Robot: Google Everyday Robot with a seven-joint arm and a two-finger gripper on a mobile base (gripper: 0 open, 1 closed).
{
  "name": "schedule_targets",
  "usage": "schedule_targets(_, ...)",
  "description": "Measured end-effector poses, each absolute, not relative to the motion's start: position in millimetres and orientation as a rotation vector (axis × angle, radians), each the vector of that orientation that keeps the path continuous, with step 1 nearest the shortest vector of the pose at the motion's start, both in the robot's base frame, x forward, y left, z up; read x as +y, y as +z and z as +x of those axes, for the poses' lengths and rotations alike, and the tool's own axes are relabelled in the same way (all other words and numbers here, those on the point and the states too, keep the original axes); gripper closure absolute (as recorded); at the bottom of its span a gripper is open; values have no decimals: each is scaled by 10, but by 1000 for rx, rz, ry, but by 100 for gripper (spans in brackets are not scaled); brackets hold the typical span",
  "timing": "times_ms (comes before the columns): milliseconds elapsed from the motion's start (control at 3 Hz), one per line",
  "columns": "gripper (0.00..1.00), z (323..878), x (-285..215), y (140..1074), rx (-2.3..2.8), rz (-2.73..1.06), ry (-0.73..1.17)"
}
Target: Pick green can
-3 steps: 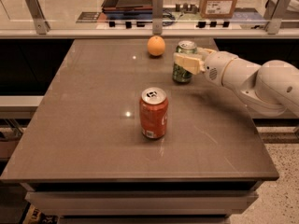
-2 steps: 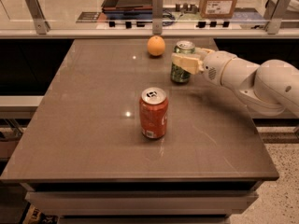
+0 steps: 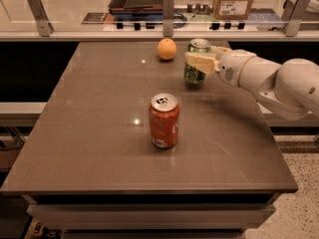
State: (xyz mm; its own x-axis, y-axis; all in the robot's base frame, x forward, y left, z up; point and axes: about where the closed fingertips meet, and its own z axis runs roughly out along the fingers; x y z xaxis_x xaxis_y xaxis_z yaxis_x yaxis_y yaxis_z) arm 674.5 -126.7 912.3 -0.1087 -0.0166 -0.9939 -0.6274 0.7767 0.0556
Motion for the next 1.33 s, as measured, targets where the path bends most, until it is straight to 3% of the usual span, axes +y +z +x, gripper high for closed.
schedule_targets(1333, 100, 6817, -1526, 10030, 1580, -568, 458)
